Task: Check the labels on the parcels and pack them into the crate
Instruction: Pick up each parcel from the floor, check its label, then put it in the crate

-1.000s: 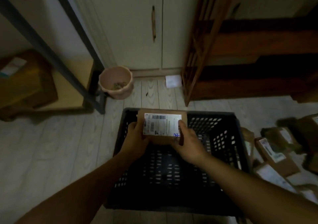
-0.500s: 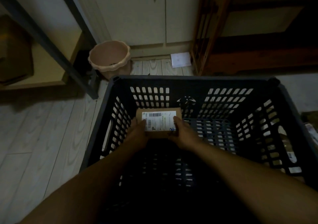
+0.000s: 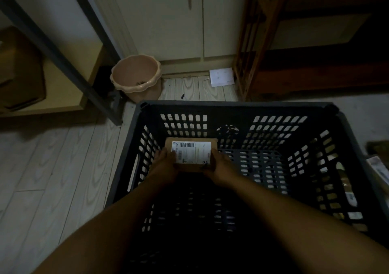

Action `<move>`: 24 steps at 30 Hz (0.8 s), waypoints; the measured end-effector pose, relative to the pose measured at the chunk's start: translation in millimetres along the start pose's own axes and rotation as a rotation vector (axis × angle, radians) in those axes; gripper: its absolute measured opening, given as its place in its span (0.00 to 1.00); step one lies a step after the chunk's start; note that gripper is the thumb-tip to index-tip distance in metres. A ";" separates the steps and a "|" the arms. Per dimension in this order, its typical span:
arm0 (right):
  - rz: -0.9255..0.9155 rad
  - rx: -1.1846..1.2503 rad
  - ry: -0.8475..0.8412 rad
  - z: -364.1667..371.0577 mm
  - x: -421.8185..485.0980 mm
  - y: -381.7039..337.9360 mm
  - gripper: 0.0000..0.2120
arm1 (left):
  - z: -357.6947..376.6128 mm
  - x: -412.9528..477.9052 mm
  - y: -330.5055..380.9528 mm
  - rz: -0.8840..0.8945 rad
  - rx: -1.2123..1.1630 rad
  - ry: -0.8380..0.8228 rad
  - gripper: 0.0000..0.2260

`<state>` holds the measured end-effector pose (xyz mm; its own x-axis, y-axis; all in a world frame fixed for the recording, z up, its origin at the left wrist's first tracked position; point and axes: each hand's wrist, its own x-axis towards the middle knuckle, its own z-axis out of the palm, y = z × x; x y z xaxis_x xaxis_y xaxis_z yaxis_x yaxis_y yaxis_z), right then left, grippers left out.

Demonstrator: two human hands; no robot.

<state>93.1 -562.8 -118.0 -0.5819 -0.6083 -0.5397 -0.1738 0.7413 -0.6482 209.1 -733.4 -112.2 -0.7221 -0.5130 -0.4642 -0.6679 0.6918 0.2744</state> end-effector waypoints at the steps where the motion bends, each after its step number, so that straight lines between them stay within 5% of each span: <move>1: 0.026 0.003 -0.007 -13.7 -10.8 -7.5 0.36 | -12.8 -7.4 5.0 -0.004 -0.016 -0.013 0.31; 12: 0.058 -0.184 0.022 -261.4 -227.8 -153.6 0.21 | -280.8 -182.4 146.0 0.084 -0.243 -0.032 0.26; 18: 0.087 -0.253 0.082 -382.0 -361.1 -237.9 0.33 | -413.9 -291.3 231.5 0.036 -0.250 -0.066 0.35; 24: 0.117 -0.288 0.264 -462.5 -490.4 -272.9 0.34 | -504.0 -384.7 311.7 0.265 -0.210 0.035 0.33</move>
<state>58.5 -335.7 572.1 -0.7883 -0.4493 -0.4203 -0.2880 0.8731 -0.3933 187.8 -576.5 576.3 -0.8789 -0.3489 -0.3252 -0.4759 0.6858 0.5506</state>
